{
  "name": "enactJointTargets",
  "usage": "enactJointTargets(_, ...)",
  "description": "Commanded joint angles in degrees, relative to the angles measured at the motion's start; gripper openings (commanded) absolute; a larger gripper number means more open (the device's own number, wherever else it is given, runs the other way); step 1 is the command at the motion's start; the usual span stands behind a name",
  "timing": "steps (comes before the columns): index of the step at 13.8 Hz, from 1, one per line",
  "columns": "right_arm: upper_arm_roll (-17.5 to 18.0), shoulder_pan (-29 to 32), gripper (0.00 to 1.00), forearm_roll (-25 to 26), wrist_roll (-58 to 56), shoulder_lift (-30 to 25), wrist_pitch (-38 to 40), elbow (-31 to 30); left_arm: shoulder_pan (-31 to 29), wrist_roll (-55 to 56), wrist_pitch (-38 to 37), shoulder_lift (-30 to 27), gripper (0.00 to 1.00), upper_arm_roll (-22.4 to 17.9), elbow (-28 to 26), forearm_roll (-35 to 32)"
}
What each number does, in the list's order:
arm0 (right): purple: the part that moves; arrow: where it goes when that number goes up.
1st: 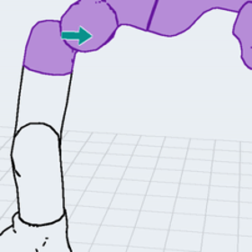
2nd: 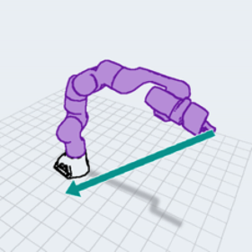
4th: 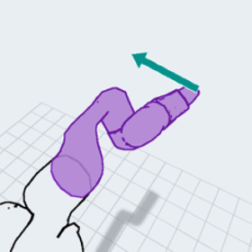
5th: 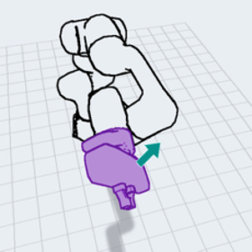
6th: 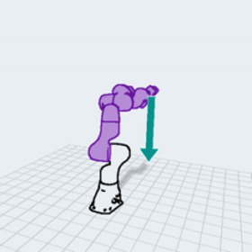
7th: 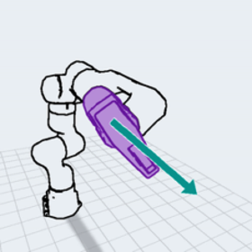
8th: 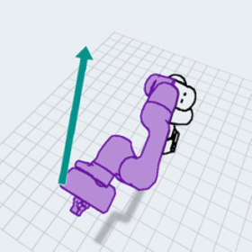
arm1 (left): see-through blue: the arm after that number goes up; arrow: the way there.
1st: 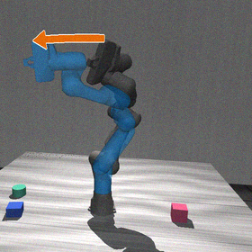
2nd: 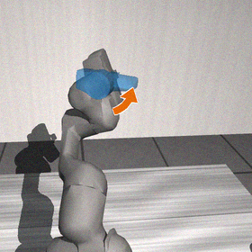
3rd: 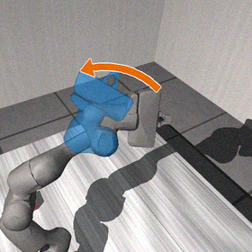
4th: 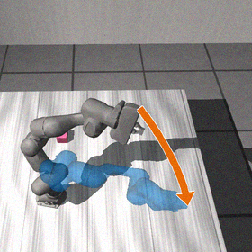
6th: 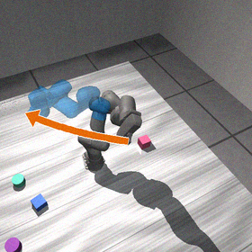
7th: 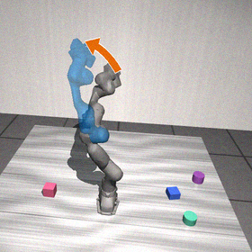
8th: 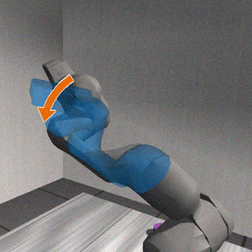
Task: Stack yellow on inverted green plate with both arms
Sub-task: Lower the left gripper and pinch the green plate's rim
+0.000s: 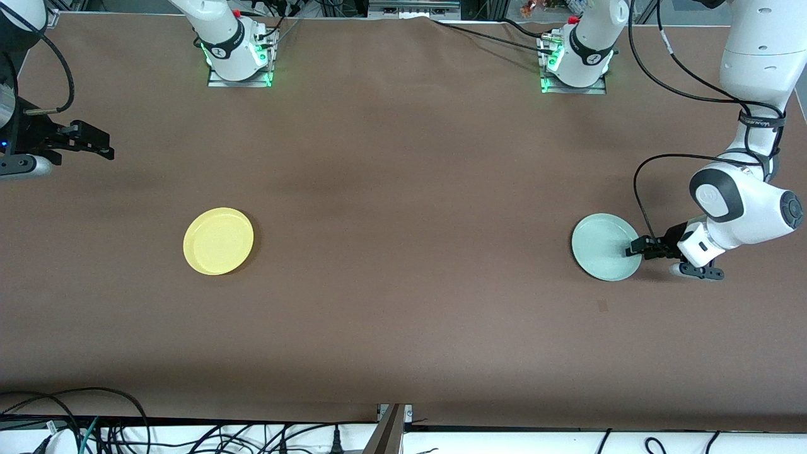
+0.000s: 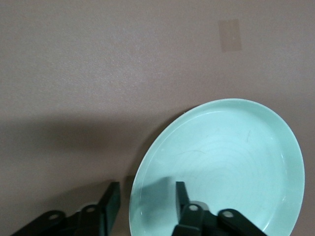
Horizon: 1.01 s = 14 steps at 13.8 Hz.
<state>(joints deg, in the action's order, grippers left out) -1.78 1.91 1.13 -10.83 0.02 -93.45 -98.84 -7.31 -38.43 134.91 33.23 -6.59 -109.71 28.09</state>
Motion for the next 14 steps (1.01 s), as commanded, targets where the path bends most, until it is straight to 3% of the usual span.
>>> enactJointTargets(1, 0.64, 0.64, 1.0, -0.08, 0.72, 0.59, 1.16, 1.55, 0.01, -4.11, 0.62, -1.86, 0.21, -0.26, -2.17, 2.06)
enactJointTargets(2, 0.64, 0.64, 1.0, -0.17, 0.72, 0.59, 1.16, 1.55, 0.01, -4.2, 0.62, -1.86, 0.04, -0.26, -2.17, 2.06)
enactJointTargets(3, 0.64, 0.64, 1.0, -0.08, 0.72, 0.59, 1.16, 1.55, 0.01, -4.2, 0.62, -1.77, 0.0, -0.26, -2.17, 1.97)
enactJointTargets(7, 0.64, 0.64, 1.0, -0.17, 0.72, 0.59, 1.16, 1.55, 0.62, -4.2, 0.71, -1.85, 0.0, -0.26, -1.3, 1.28)
enactJointTargets(14, 0.64, 0.64, 1.0, -0.08, 0.72, 0.59, 1.16, 1.55, 5.8, -3.23, -0.17, -3.62, 0.0, 0.35, 8.54, -4.97)
